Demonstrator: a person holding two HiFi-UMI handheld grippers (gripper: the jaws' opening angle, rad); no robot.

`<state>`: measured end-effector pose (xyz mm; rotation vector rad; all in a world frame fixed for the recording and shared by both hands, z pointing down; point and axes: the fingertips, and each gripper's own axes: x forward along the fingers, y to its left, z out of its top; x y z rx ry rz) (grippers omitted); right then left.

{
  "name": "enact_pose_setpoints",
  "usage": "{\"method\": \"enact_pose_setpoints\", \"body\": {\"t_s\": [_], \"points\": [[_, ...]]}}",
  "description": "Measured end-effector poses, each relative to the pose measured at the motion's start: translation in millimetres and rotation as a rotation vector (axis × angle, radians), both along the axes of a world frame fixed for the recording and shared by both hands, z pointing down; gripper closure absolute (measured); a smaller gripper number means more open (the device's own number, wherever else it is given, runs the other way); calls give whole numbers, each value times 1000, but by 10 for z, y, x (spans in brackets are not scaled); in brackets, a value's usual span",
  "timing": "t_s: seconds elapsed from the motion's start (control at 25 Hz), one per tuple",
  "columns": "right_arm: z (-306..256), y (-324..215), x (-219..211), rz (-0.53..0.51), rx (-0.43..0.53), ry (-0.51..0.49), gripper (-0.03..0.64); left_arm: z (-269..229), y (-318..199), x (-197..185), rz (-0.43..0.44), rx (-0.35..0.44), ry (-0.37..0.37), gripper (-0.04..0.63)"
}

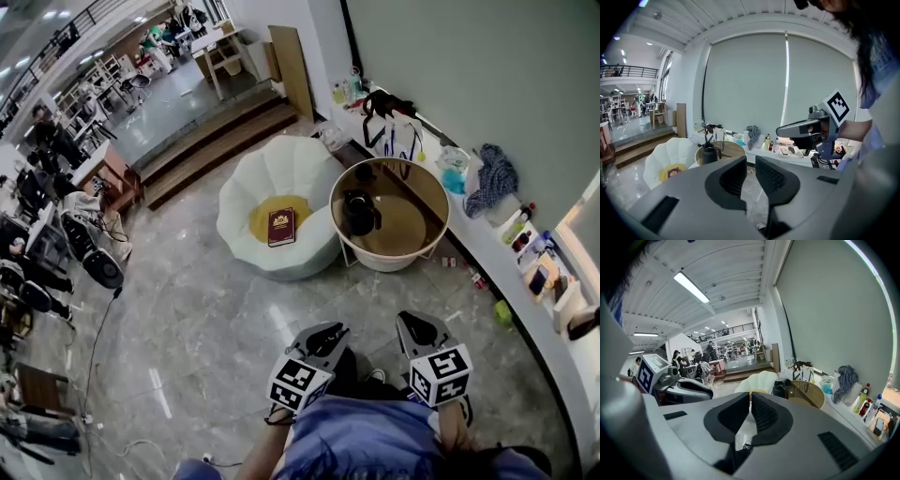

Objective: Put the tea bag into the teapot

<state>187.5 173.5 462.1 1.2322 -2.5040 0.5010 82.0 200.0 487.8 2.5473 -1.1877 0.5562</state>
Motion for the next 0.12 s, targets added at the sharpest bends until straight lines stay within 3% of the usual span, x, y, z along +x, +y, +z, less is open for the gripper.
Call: {"method": "enact_pose_setpoints", "body": {"t_s": [0.12], "points": [[-39,-79,102,21,19,1,589,-38,-55,13,-1,17,-2,541]]}}
